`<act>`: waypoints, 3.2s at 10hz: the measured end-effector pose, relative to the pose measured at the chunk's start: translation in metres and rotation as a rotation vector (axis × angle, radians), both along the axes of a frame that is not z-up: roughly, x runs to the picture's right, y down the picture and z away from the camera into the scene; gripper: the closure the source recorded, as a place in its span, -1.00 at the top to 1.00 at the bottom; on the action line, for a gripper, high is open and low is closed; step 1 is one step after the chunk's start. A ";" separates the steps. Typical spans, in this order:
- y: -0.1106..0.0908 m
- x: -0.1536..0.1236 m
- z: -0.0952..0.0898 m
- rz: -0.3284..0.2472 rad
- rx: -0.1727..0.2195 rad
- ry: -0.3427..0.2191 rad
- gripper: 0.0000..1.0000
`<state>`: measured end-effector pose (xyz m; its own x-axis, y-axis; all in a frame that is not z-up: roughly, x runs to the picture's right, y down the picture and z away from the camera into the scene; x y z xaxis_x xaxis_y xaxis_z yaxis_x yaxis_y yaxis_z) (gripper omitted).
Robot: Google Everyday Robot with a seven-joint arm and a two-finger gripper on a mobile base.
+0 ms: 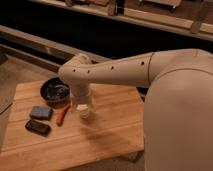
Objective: Wipe the white sponge on the table
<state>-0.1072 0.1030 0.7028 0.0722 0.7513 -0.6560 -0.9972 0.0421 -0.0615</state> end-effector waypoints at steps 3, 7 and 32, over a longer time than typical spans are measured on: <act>0.000 0.000 0.000 0.000 0.000 0.000 0.30; -0.002 -0.001 0.000 0.011 -0.006 -0.007 0.30; -0.026 -0.199 -0.071 -0.529 0.034 -0.394 0.30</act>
